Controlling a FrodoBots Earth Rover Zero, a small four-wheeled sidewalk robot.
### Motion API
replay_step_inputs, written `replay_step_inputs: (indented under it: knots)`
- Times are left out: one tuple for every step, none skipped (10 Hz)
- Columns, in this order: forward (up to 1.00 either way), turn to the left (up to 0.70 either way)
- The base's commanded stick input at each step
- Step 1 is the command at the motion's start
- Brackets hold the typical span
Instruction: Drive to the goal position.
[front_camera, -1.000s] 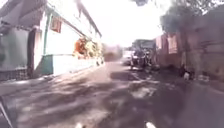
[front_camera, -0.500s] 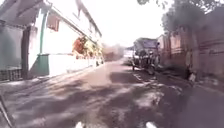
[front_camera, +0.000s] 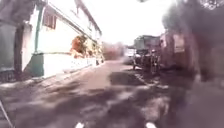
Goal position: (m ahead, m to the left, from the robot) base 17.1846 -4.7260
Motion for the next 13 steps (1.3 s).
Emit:
replay_step_inputs:
  knots:
    - [0.7, -0.19]
    - [0.7, -0.28]
    - [0.7, 0.0]
    - [0.7, 0.0]
    - [0.7, 0.0]
    - [0.7, 0.0]
    - [0.7, 0.0]
    - [0.7, 0.0]
    - [0.7, 0.0]
    - [0.7, 0.0]
    - [0.7, 0.0]
    - [0.7, 0.0]
    - [0.7, 0.0]
